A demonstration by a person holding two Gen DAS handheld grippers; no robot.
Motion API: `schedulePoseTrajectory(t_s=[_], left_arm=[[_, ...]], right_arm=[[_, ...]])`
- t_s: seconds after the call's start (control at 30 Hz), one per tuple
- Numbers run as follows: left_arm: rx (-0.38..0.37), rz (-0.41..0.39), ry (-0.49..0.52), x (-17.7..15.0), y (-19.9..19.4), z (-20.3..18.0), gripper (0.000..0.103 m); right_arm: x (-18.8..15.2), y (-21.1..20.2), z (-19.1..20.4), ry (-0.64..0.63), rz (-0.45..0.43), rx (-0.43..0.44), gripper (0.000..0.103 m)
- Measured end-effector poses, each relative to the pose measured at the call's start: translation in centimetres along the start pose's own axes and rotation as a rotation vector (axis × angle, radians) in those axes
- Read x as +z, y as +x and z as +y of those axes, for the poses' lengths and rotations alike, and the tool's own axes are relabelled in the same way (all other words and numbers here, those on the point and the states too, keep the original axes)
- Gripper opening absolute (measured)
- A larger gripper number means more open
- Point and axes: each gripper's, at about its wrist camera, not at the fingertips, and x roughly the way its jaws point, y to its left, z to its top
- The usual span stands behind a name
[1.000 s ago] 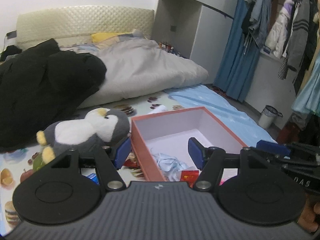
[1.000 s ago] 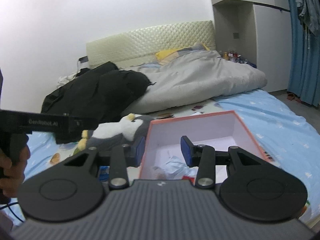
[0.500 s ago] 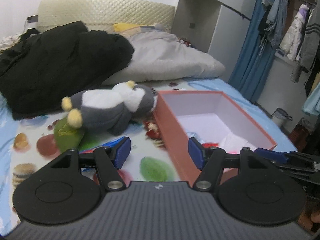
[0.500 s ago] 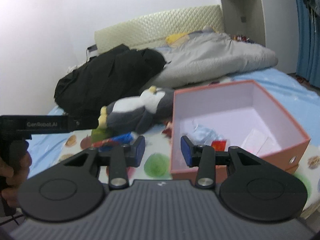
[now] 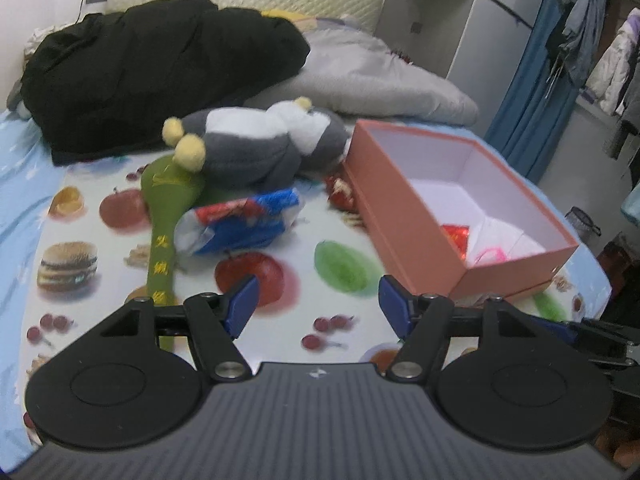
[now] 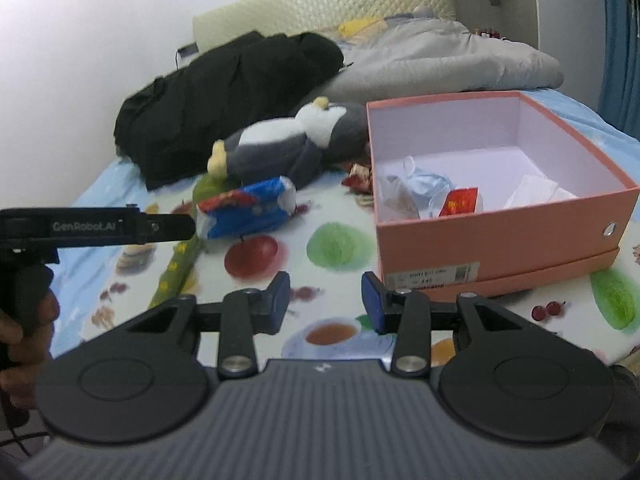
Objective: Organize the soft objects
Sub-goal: 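Lower the left gripper to the blue snack bag while the right gripper reaches the brown candy packet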
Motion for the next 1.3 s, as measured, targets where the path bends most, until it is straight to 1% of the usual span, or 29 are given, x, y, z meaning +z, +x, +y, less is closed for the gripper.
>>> schedulePoseTrajectory(t_s=[0.23,0.3,0.37,0.53,0.73,0.87,1.07,1.3], left_arm=[[0.04,0.026,-0.03,-0.3,2.5,2.0,0.073],[0.05,0.037,-0.046,0.2,3.2,2.5,0.073],[0.054,0.03,-0.055,0.7,3.8,3.0,0.073],[0.077,0.03,-0.051,2.1,5.5,4.0,0.074],[0.108,0.034,0.015,4.1,8.1,4.7,0.075],[0.137,0.027,0.068,5.7,9.8,5.2,0.075],[0.138,0.037,0.119,8.1,13.2,6.6,0.075],[0.098,0.095,0.16,8.4,17.6,8.0,0.075]], right_arm=[[0.4,1.4,0.8,-0.035,0.002,-0.005,0.043],[0.7,2.2,1.2,-0.044,0.002,-0.005,0.043],[1.0,3.1,1.4,-0.056,0.005,-0.009,0.043],[2.2,5.8,2.1,-0.074,0.015,-0.015,0.043],[4.4,8.6,2.6,-0.079,-0.003,-0.047,0.043],[6.1,11.3,3.4,-0.092,-0.015,-0.064,0.043],[8.4,16.5,3.8,-0.092,-0.01,-0.123,0.043],[10.1,22.7,3.6,-0.104,0.02,-0.203,0.042]])
